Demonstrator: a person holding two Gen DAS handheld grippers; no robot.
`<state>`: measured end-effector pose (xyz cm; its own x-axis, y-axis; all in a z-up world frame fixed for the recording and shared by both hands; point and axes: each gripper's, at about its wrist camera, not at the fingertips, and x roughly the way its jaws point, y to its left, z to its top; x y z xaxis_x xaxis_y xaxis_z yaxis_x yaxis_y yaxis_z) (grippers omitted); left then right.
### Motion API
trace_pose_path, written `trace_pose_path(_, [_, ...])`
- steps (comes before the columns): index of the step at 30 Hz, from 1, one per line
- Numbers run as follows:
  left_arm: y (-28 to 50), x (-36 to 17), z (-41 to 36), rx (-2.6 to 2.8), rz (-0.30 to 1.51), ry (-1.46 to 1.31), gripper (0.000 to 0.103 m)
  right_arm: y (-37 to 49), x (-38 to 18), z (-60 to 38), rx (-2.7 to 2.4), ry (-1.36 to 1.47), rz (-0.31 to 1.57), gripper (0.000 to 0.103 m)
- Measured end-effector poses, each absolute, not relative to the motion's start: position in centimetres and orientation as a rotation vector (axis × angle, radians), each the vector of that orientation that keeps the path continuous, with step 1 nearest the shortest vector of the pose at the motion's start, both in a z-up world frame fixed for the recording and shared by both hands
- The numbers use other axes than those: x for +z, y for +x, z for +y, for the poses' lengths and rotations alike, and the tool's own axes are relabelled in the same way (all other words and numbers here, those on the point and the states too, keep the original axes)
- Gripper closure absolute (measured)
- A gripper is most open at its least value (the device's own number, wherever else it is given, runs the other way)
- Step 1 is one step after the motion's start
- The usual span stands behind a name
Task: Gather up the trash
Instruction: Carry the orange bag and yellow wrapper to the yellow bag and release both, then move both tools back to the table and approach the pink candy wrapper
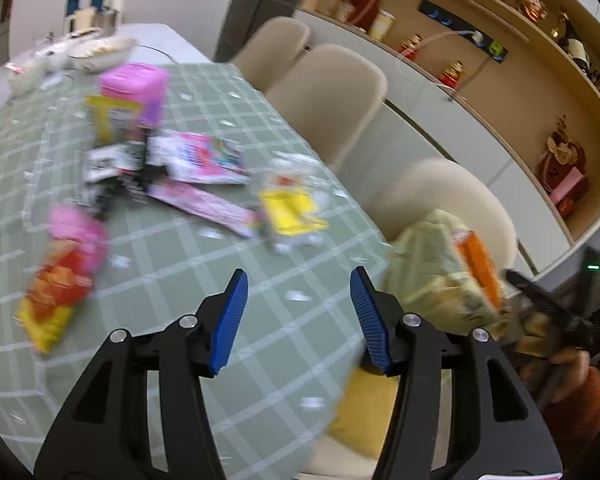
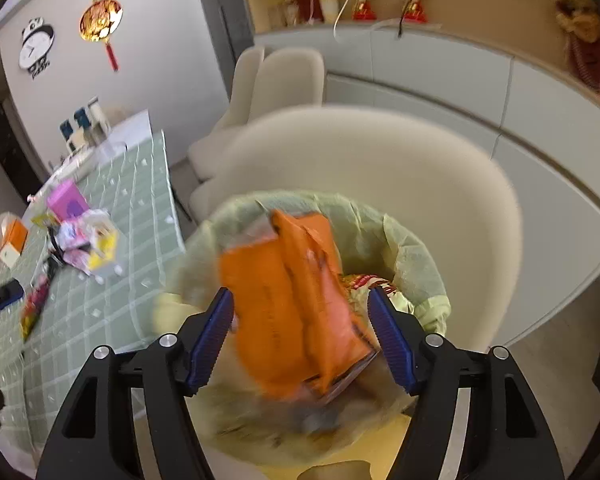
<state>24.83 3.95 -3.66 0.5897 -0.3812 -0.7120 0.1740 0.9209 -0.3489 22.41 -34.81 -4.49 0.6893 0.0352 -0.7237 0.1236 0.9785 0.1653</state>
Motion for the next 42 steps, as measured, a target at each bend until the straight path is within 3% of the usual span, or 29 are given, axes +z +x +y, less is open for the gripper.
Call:
trace_pose_path(7, [25.8,-4.6,14.6,-0.230,0.864,-0.249,0.052,21.0,-0.1,-26.8,-0.011,0.200,0.759,0.036])
trace_pose_path(14, [25.0,-5.9,21.0,-0.154,0.869,-0.284,0.052,22.4,0.1,-19.9,0.117,0.190,0.785,0.037])
trace_pose_path(33, [22.6,-7.0,23.3,0.069,0.930,-0.389,0.052,33.5,-5.3,-5.1,0.635,-0.029,0.853,0.037])
trace_pose_path(35, [22.6,-7.1,23.1,0.108,0.925,-0.408,0.052,34.7,-6.4,-2.8,0.668,-0.132,0.842,0.042])
trace_pose_path(37, [22.5,-7.3,22.8,0.148,0.925,-0.433,0.052,35.7,-7.8,-0.4,0.646,-0.270,0.816,0.058])
trace_pose_path(39, [22.4,-7.5,22.2,0.175,0.936,-0.445,0.052,36.8,-9.4,1.0,0.643,-0.349,0.817,0.067])
trace_pose_path(42, [22.0,-7.4,21.2,0.192,0.951,-0.444,0.052,38.5,-11.5,2.2,0.634,-0.420,0.845,0.067])
